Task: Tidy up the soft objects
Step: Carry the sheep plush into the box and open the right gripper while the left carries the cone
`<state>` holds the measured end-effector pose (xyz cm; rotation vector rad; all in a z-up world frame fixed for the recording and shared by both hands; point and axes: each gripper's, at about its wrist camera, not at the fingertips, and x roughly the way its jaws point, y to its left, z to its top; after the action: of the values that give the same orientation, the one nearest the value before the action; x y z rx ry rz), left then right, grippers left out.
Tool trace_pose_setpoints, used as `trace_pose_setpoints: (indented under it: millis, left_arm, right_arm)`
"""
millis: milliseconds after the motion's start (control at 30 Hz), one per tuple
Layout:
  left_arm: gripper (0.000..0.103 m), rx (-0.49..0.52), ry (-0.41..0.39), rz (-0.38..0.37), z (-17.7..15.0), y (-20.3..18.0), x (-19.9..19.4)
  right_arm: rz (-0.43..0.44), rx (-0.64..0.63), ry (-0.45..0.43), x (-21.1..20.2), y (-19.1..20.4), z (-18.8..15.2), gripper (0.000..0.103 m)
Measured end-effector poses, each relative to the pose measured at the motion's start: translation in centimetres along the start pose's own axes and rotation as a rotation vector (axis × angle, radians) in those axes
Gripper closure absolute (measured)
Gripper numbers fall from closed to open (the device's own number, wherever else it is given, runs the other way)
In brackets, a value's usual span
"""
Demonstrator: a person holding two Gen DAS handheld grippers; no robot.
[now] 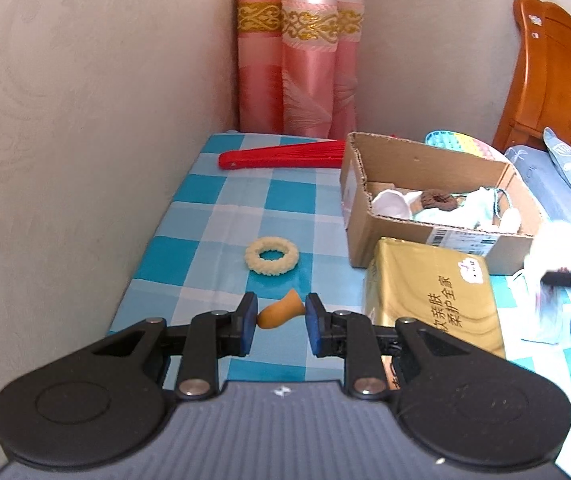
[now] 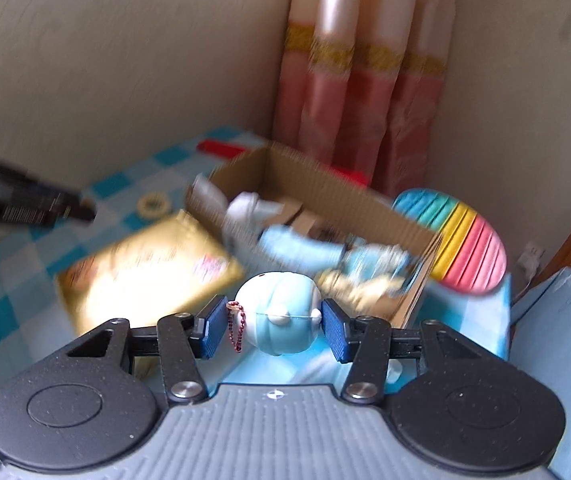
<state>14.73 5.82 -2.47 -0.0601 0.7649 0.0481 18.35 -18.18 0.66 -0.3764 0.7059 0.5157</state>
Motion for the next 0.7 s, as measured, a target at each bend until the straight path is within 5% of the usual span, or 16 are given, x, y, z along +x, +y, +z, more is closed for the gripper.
trace_pose_setpoints:
  millis: [267, 433, 533, 700]
  left_arm:
    - [0.079, 0.016, -0.009, -0.021, 0.0, -0.3, -0.4]
    - [0.079, 0.020, -0.015, -0.023, 0.2, -0.3, -0.4]
    - [0.079, 0.022, -0.019, -0.023, 0.3, -0.3, -0.5]
    - [0.079, 0.044, -0.023, -0.028, 0.4, -0.6, -0.7]
  right_arm:
    - [-0.022, 0.027, -0.057, 3.2, -2.2, 5.9, 0.046]
    - [-0.033, 0.060, -0.081, 4.9, -2.7, 7.1, 0.010]
    - [-0.023, 0.082, -0.085, 4.4, -2.6, 6.4, 0.000]
    - [-0.017, 0.097, -0.050, 3.1, -1.9, 4.6, 0.000]
